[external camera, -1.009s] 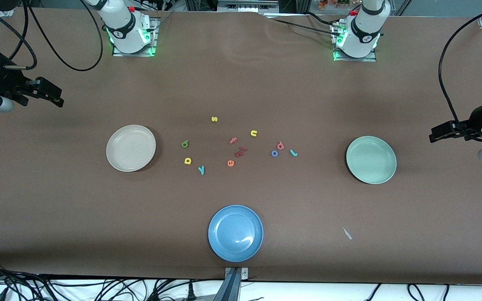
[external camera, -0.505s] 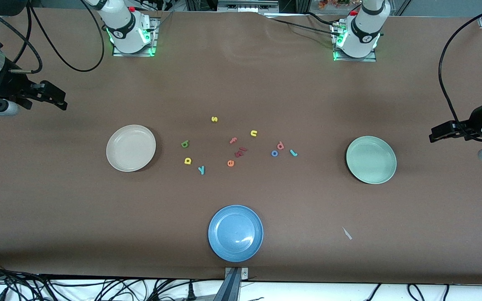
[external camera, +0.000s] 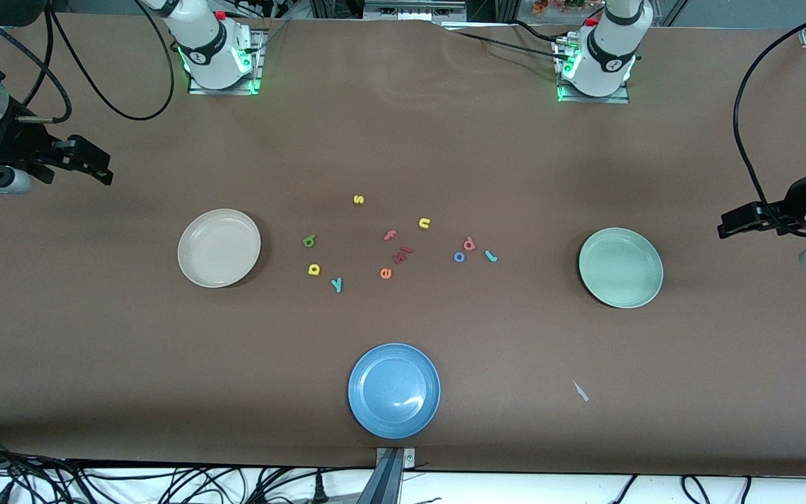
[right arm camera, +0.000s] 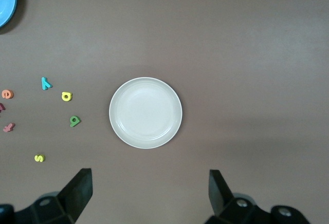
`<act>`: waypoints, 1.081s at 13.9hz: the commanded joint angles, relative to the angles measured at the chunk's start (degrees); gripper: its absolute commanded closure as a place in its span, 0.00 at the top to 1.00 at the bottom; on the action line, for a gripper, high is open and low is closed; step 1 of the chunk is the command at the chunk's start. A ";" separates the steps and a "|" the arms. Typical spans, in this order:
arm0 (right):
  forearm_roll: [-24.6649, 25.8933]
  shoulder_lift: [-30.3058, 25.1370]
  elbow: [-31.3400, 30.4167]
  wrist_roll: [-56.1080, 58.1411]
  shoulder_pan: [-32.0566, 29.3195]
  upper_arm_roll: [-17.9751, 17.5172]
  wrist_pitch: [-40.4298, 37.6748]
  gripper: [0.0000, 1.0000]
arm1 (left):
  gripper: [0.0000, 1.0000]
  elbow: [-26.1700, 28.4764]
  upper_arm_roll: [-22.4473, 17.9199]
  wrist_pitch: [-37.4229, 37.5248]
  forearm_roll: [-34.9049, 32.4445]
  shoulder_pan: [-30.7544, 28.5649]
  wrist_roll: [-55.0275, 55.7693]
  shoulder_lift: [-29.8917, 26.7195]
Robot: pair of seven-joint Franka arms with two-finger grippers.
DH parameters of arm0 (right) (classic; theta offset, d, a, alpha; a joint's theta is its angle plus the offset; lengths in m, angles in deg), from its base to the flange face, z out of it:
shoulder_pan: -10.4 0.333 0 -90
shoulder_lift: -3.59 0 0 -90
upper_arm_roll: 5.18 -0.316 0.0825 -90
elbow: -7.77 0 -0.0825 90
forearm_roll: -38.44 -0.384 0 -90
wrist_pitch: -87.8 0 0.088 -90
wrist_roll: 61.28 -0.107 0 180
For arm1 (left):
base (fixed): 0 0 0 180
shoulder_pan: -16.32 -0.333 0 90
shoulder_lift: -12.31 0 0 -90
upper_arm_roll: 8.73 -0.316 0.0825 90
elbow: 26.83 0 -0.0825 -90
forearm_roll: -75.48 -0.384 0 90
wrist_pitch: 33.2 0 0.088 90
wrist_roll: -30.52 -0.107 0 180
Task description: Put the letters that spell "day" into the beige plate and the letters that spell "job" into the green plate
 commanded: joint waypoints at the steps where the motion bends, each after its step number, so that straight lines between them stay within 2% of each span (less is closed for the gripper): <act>1: -0.49 -0.13 0.00 -0.48 0.05 -0.18 0.37 1.00 | 1.00 -0.15 -0.43 0.65 1.76 -0.03 -1.04 -0.42; 15: -0.66 -0.13 -0.09 -0.48 -0.04 -0.18 0.46 1.00 | 1.00 -0.33 -0.43 0.74 0.98 0.06 -1.30 0.11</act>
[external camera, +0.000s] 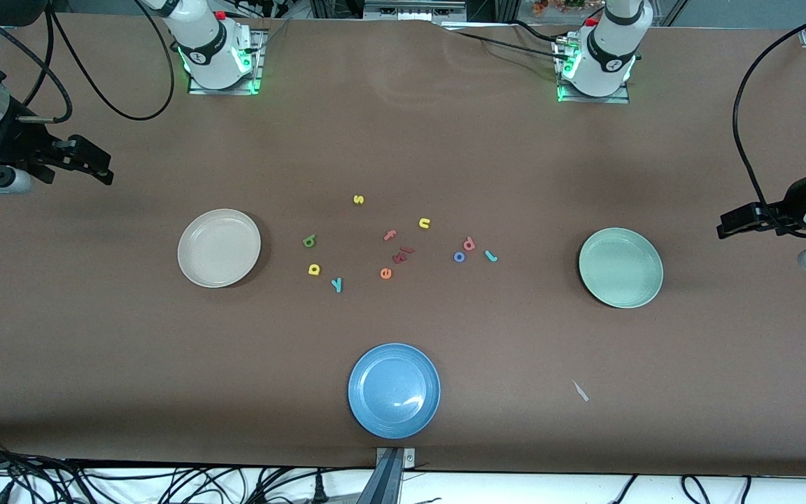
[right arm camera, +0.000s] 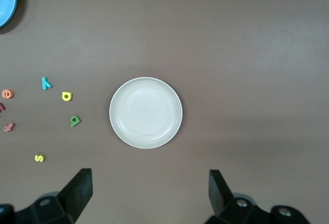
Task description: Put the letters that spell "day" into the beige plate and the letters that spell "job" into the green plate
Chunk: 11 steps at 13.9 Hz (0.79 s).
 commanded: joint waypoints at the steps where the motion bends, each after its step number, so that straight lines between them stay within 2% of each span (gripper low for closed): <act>1: -0.66 -0.13 -0.09 -0.48 0.04 -0.14 0.46 1.00 | 1.00 -0.25 -0.25 0.93 0.19 0.84 -1.04 -0.05; 11: -0.75 -0.31 -0.08 -0.48 -0.04 -0.06 -0.06 1.00 | 1.00 -0.51 -0.07 2.16 -0.44 0.59 -1.66 -0.67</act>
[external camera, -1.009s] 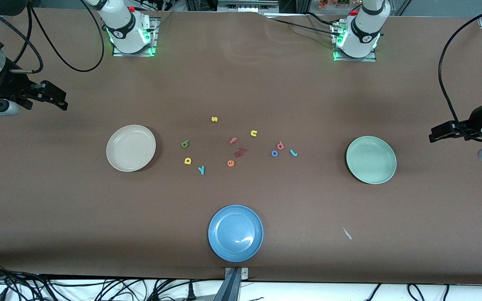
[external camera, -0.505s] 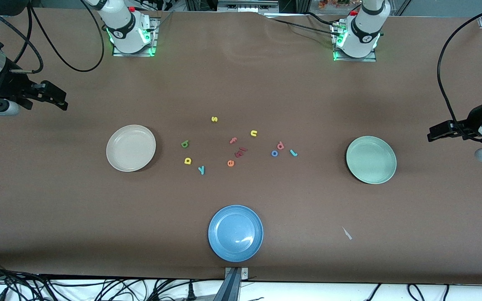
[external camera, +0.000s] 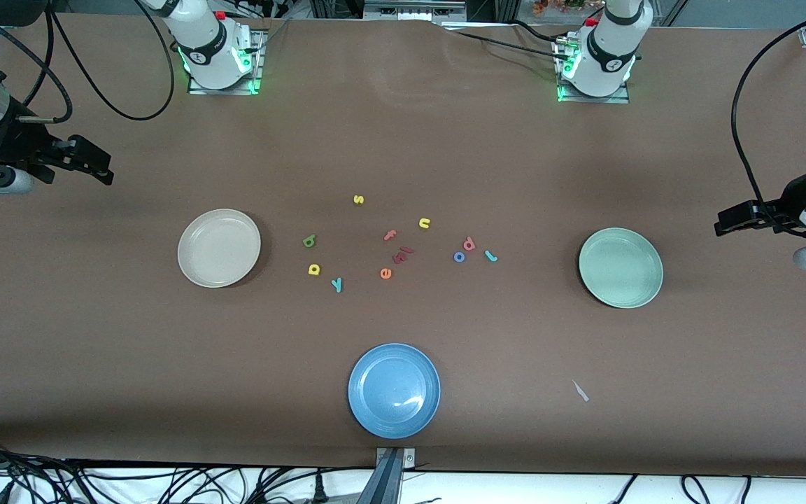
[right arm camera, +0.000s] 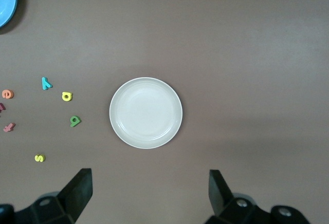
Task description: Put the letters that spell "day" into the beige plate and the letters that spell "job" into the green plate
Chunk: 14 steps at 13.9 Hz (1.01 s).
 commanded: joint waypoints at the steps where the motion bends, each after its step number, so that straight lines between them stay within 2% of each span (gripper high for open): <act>1: -0.75 -0.40 -0.09 -0.46 -0.04 -0.05 -0.27 1.00 | 1.00 -0.30 -0.08 1.44 -0.43 0.32 -1.67 -0.84; 3: -0.84 -0.31 -0.09 -0.46 -0.04 0.04 -0.18 1.00 | 1.00 -0.30 0.10 1.71 0.27 0.67 -0.97 -0.67; 6: -0.75 -0.31 -0.09 -0.55 -0.04 -0.05 -0.09 1.00 | 1.00 -0.47 2.82 1.45 0.45 0.85 -0.27 -0.15; 10: -0.66 -0.22 0.00 -0.72 0.04 -1.89 0.70 1.00 | 1.00 -0.30 9.14 0.31 0.45 2.34 12.18 2.40; 14: -0.49 -0.22 -0.08 -1.51 -0.04 -1.81 0.61 1.00 | 1.00 0.31 10.65 -4.60 0.54 8.13 24.23 7.05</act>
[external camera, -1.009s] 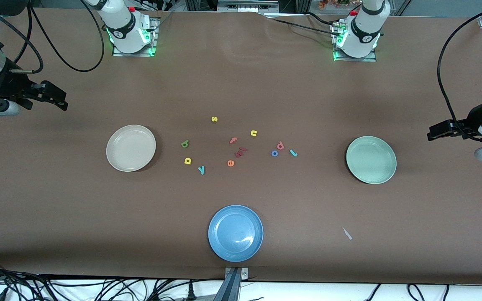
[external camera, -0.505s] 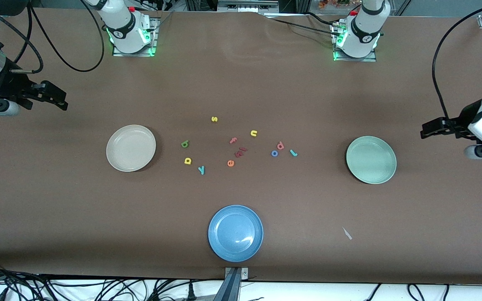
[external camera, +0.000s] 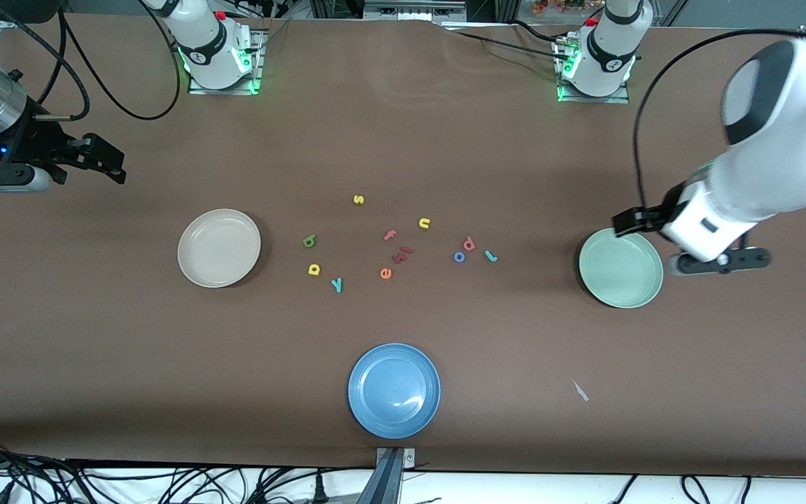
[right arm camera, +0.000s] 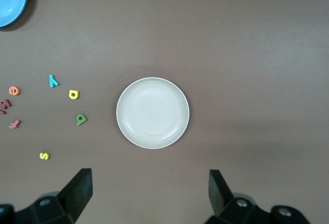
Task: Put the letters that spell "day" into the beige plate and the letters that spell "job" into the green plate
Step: 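Reach the left gripper to the cyan letter while the right gripper reaches yellow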
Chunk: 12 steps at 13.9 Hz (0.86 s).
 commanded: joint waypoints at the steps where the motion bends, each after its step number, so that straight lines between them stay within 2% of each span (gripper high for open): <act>1: -0.22 -0.22 -0.09 -0.91 -0.13 -0.04 0.46 1.00 | 0.99 0.23 -0.19 -4.04 0.54 4.64 7.74 3.83; 4: -0.83 3.02 -0.09 -2.14 0.92 -0.47 1.60 1.00 | 0.98 0.41 -0.10 -8.35 1.93 7.11 13.82 7.08; 6: -0.14 9.15 0.00 -2.58 4.69 -0.83 2.73 1.00 | 0.87 1.54 -0.10 -10.90 8.59 7.47 15.06 8.84; 8: -0.22 12.59 -0.09 -4.15 7.07 -0.83 9.48 1.00 | 0.83 4.70 -0.10 -16.07 12.13 8.43 16.99 9.90; 12: -0.04 22.69 0.00 -17.49 13.04 -0.83 21.61 1.00 | 0.82 14.89 -0.10 -31.01 11.79 11.25 25.67 11.31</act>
